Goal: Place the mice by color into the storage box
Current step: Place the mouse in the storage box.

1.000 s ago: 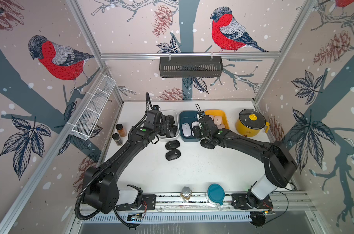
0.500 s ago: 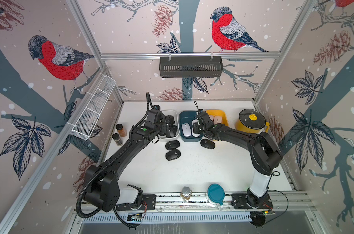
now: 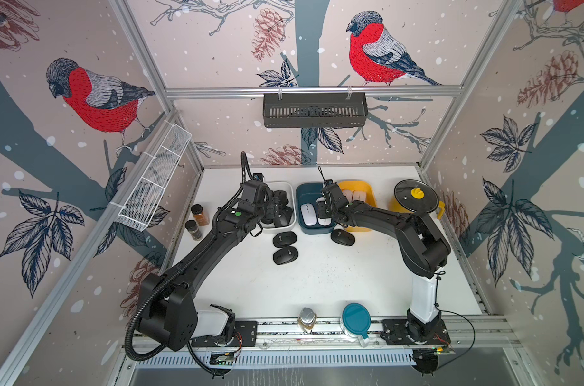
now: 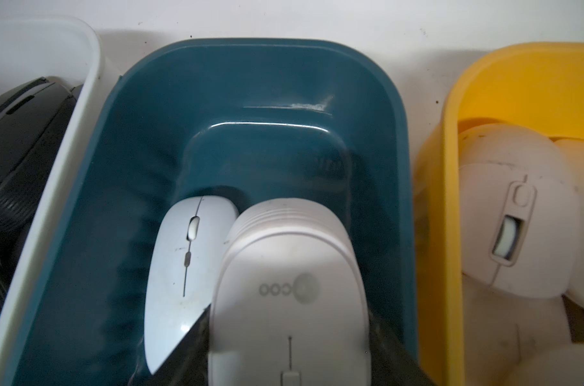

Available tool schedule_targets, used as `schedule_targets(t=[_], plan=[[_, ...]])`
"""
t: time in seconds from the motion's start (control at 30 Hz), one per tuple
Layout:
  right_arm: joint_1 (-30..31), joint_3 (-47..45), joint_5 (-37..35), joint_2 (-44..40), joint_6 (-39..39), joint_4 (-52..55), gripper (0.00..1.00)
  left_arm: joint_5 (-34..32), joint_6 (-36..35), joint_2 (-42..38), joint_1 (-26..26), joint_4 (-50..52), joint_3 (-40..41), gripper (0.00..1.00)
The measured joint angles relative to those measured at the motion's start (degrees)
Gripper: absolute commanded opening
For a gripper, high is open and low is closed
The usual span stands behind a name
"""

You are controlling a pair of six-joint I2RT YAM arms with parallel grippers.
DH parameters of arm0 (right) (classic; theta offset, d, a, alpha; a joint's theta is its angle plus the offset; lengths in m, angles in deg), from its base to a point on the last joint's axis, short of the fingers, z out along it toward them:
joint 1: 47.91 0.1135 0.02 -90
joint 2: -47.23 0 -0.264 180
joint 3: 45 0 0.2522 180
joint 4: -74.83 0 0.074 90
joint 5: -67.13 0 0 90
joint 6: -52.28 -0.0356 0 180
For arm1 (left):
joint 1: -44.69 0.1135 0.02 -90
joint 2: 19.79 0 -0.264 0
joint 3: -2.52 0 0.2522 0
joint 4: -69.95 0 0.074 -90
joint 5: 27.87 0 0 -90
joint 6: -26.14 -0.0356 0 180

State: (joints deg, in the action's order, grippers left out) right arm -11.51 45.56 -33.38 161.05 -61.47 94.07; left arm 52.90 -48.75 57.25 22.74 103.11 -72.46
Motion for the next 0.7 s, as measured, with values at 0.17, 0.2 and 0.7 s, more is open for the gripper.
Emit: schedule_targets(t=[0.17,0.2,0.7], plan=[[-0.1,2.1,0.0,2.4,0.0,-0.1,0.51,0.0,0.0,-0.2,0.0,0.0,0.0,0.8],[-0.1,2.6,0.0,2.9,0.0,0.0,0.51,0.0,0.0,-0.2,0.0,0.0,0.0,0.8],[-0.1,11.3,0.3,9.2,0.2,2.3,0.53,0.2,0.0,-0.2,0.0,0.0,0.0,0.8]])
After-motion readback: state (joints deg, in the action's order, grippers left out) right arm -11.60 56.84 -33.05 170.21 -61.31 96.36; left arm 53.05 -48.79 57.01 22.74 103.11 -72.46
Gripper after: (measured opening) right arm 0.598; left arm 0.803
